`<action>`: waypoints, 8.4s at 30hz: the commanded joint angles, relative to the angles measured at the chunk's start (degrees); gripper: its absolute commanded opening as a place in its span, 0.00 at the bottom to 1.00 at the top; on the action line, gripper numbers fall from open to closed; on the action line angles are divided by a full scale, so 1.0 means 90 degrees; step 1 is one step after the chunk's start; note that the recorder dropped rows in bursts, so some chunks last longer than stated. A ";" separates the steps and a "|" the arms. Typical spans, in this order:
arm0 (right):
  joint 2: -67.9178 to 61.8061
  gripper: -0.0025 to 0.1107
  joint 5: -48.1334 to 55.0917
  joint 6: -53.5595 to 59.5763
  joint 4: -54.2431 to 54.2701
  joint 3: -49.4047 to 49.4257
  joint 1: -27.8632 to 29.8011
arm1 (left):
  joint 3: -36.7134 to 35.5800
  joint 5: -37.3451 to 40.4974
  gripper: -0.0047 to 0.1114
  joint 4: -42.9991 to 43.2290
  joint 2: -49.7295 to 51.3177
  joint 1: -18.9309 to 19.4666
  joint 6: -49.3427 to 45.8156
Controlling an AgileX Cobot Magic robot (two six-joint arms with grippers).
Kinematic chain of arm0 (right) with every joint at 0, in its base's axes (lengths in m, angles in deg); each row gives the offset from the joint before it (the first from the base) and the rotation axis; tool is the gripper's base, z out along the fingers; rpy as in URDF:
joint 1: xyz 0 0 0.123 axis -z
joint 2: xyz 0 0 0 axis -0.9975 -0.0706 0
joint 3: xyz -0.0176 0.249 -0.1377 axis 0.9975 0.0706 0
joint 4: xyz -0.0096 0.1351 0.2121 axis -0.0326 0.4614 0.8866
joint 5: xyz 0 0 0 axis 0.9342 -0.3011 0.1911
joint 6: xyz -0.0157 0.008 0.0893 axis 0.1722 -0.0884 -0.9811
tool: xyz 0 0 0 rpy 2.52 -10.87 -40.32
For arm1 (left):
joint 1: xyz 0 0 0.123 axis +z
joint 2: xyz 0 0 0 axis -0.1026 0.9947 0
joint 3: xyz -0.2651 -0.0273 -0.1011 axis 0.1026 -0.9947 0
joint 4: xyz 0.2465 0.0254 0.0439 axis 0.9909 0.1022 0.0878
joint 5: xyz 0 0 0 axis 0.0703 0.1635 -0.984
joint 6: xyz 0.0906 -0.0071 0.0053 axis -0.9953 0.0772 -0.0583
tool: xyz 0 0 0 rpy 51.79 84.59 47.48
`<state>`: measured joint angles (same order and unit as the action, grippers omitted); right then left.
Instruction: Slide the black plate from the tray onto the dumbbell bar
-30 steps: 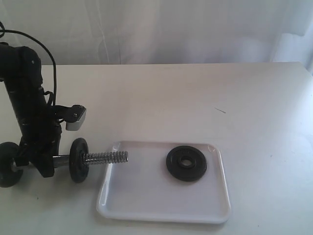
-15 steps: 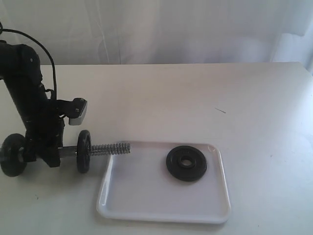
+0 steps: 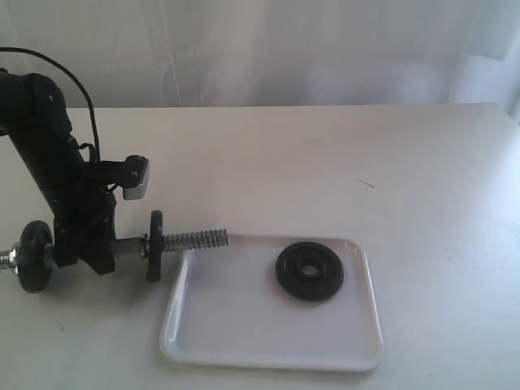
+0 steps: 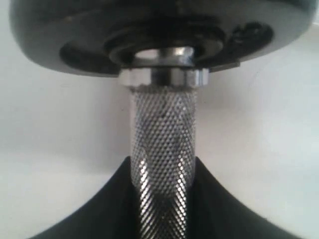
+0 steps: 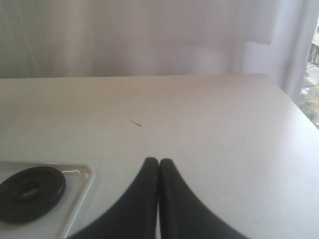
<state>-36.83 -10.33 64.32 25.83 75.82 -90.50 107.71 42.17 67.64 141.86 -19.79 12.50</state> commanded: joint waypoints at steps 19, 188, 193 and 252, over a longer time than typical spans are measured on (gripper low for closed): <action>0.0018 0.02 -0.1232 -0.2914 0.0747 0.0007 -0.0008 | 0.0025 0.0606 0.04 -0.0459 -0.0145 -0.0014 0.0041; -1.2275 0.02 0.3077 0.2239 0.1176 -0.7540 -0.2732 | -0.0167 -0.0465 0.04 -0.1642 0.0230 -0.0246 -0.1637; -1.2199 0.02 0.3077 0.2381 0.1214 -0.7540 -0.2732 | -0.0167 -0.0576 0.04 -0.1642 0.0230 -0.0246 -0.1637; -1.2004 0.02 0.5320 0.8903 0.9068 -0.7540 -0.0932 | -0.0167 0.0175 0.04 -0.3188 -0.0666 0.0064 -0.2404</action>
<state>-144.98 35.24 141.72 102.08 8.12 -99.56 105.73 38.94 47.24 138.45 -19.13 -7.56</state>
